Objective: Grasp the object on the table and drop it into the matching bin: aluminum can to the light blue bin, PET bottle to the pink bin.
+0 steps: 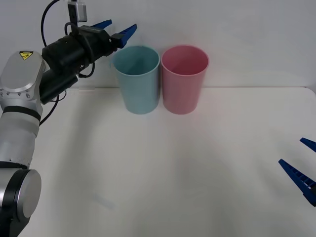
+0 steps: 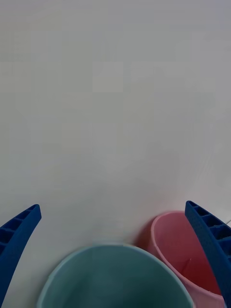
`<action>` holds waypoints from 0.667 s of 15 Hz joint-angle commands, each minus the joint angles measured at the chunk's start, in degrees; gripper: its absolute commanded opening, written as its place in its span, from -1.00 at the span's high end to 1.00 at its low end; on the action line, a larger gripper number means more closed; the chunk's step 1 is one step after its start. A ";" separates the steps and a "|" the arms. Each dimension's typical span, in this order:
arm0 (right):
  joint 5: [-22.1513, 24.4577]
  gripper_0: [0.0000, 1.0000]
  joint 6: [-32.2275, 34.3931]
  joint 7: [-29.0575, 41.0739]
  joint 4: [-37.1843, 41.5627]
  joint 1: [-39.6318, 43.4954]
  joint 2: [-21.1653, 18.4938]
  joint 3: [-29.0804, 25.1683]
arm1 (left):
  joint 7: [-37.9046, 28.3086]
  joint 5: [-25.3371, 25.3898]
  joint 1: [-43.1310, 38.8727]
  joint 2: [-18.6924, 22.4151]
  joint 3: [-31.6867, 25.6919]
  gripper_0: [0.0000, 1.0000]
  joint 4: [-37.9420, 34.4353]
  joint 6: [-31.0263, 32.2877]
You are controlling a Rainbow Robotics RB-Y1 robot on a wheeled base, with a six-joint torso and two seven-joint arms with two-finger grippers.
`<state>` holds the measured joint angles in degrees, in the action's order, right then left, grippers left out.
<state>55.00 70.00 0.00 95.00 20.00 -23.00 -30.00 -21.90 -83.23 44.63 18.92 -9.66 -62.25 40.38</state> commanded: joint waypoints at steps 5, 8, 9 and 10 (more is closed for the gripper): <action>0.00 -1.00 0.00 0.00 0.00 0.00 0.00 0.00 | 0.98 11.51 -15.27 6.39 0.08 -1.00 -15.00 0.32; 0.00 -1.00 0.00 0.00 0.00 0.00 0.00 0.00 | 1.77 15.29 -22.31 8.50 -2.03 -1.00 -20.80 0.84; 0.00 -1.00 0.00 0.00 0.00 0.00 0.00 0.00 | 2.04 15.73 -24.15 8.50 -3.52 -1.00 -22.30 2.16; 0.00 -1.00 0.00 0.00 0.00 0.00 0.00 0.00 | 2.30 15.82 -26.35 8.50 -5.81 -1.00 -23.79 4.36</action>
<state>55.00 70.00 0.00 95.00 20.00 -23.00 -30.00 -19.79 -67.53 19.83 27.41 -13.92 -84.97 43.24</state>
